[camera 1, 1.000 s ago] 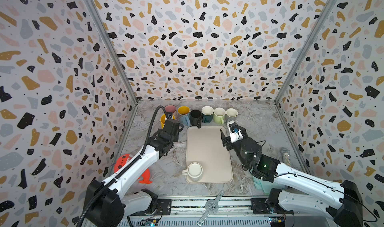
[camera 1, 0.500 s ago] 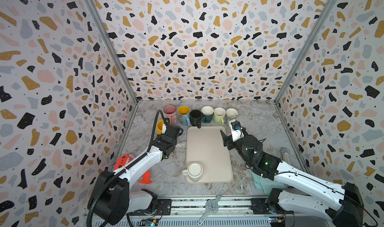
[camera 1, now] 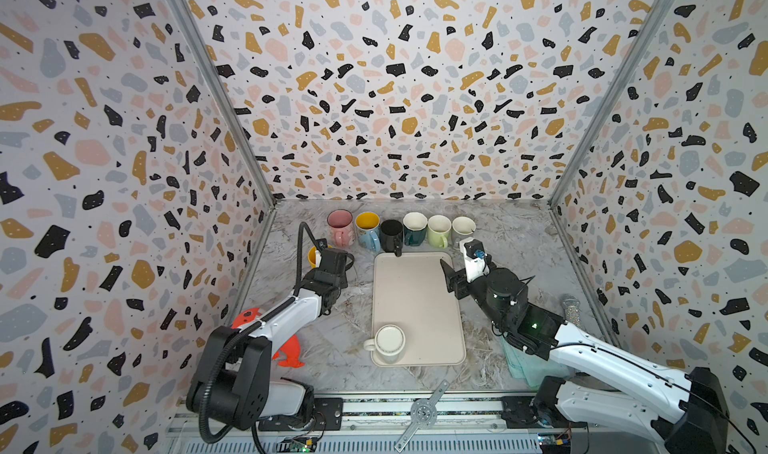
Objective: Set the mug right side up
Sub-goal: 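Carry the yellow mug with the left gripper beside the pink mug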
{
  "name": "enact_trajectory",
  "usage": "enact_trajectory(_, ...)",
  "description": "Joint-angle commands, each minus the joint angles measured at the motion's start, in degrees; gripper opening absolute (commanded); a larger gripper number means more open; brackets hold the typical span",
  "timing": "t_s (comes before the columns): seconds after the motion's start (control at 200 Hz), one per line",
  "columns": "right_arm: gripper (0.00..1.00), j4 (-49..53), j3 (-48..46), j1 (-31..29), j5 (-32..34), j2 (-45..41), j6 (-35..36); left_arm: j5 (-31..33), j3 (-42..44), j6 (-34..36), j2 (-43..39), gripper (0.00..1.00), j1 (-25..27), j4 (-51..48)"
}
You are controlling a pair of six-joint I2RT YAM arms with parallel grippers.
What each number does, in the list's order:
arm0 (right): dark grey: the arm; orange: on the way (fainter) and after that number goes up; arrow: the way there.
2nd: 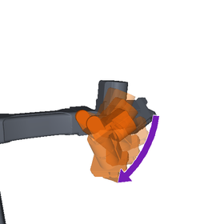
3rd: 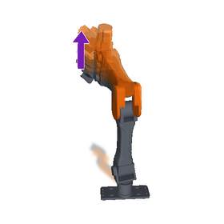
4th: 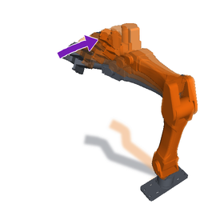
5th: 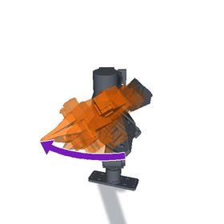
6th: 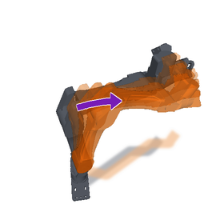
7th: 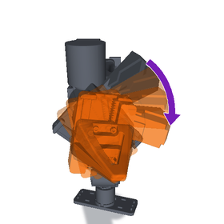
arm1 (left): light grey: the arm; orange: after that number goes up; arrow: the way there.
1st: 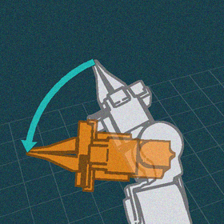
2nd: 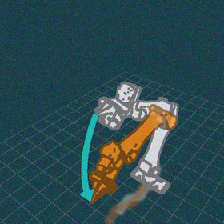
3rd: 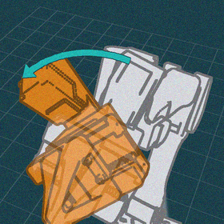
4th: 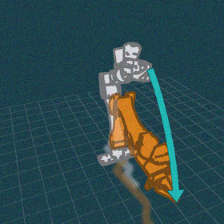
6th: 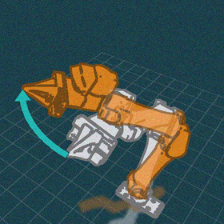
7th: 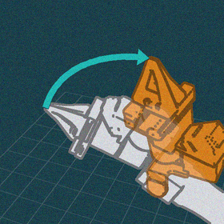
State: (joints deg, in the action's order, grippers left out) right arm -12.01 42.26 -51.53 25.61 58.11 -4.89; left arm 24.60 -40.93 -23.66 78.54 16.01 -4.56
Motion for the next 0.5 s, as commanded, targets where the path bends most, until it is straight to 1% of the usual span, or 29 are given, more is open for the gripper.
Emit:
enact_trajectory(0.0,0.75,-0.7,0.2,0.5,-1.0,-0.4,-0.8,-1.9,0.7,-0.9,0.2,0.00,-1.1,8.4)
enact_trajectory(0.496,0.75,-0.9,0.7,1.1,-2.5,1.0,-1.6,-2.7,2.0,-0.8,3.7,0.00,-2.6,11.8)
